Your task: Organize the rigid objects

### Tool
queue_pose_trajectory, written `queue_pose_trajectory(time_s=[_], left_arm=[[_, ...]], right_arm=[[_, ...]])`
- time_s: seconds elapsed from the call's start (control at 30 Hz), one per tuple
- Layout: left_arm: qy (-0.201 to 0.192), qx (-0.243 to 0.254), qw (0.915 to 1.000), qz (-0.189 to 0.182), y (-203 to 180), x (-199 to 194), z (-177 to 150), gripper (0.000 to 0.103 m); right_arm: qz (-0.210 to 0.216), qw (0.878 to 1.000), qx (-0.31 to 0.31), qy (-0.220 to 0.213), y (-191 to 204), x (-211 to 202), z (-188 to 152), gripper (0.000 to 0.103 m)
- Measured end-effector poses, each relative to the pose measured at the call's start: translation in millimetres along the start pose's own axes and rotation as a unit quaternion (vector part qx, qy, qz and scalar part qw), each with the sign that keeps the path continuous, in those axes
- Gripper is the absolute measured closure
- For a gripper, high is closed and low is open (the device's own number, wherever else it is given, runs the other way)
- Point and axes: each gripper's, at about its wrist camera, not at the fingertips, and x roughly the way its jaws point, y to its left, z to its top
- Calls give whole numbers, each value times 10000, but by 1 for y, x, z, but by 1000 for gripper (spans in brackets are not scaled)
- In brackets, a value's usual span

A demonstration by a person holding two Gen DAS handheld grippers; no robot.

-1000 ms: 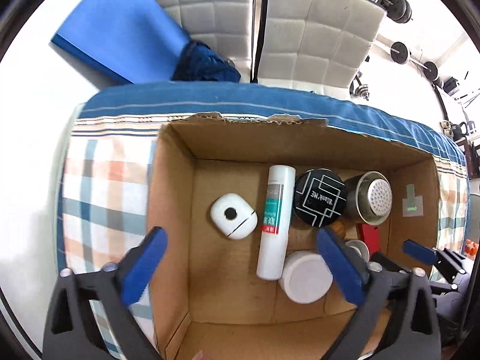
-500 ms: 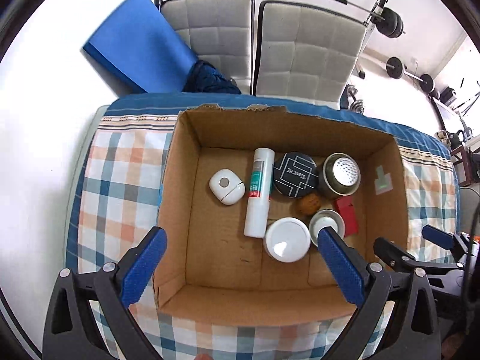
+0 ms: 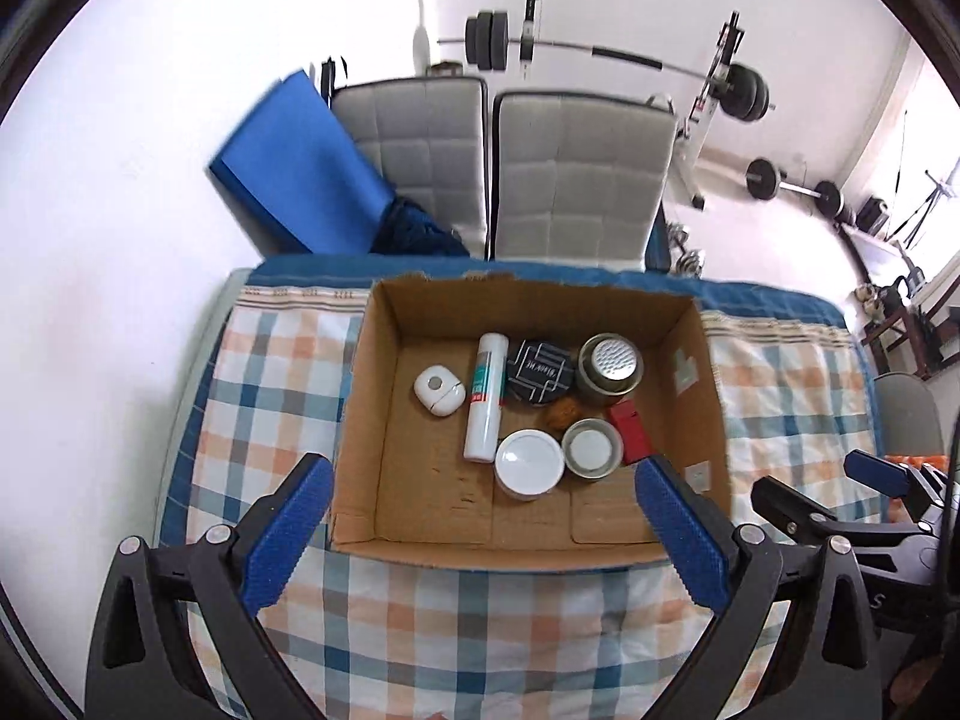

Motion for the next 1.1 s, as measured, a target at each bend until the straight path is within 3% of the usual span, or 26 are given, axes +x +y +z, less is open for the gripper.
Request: queue_pose_trajectory(time_s=[0.23, 0.53, 1.1], left_arm=[[-522, -77, 9986, -85, -7, -70, -9, 0], [-678, -14, 9975, -178, -20, -116, -31, 0], [-926, -53, 9955, -179, -23, -153, -58, 0]], right_arm=[[32, 9984, -15, -566, -6, -80, -22, 0], [3, 9929, -105, -1185, -6, -158, -54, 0], [-188, 9887, -60, -1487, -7, -200, -80, 0]])
